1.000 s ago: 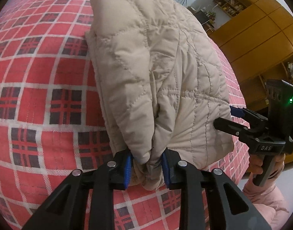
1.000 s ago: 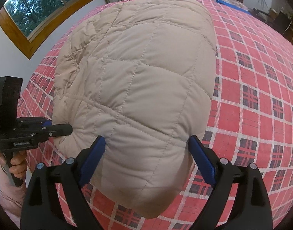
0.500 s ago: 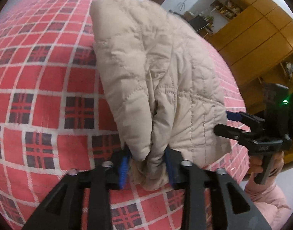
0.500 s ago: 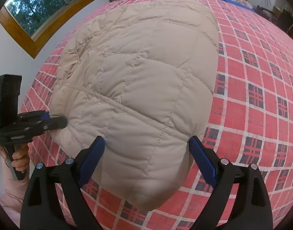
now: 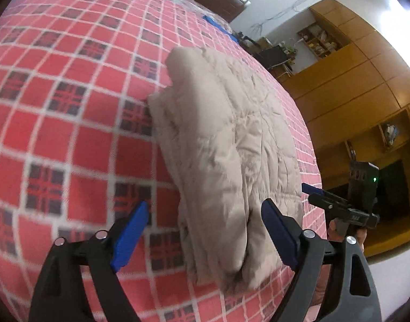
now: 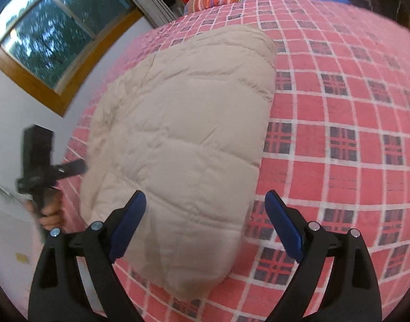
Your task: Fold large clothes
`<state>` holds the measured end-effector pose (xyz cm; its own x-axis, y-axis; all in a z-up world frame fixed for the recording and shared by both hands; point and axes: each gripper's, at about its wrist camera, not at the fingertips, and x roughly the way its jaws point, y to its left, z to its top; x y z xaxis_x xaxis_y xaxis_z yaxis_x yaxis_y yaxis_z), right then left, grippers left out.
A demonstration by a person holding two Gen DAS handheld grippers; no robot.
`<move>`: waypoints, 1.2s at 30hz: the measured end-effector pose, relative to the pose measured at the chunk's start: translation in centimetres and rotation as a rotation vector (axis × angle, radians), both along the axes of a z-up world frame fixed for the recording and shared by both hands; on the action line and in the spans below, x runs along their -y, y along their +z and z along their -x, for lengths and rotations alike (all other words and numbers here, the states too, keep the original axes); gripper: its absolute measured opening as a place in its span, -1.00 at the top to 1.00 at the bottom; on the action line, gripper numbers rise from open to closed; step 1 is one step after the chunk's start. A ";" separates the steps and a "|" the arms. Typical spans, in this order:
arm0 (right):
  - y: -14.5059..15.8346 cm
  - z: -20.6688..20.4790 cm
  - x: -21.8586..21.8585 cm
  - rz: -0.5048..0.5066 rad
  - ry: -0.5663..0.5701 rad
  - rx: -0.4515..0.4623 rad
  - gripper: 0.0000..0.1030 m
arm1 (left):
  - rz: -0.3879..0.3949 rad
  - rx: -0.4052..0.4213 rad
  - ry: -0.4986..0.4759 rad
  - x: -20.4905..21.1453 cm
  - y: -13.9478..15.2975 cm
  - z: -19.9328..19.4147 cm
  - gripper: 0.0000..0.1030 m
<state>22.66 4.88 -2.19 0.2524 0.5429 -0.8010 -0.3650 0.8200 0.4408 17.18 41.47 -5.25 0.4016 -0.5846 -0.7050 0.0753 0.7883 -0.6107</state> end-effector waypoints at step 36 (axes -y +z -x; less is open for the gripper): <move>-0.6 -1.4 5.7 -0.175 -0.002 -0.003 -0.04 | 0.144 0.104 -0.178 12.5 -1.2 -1.6 -0.18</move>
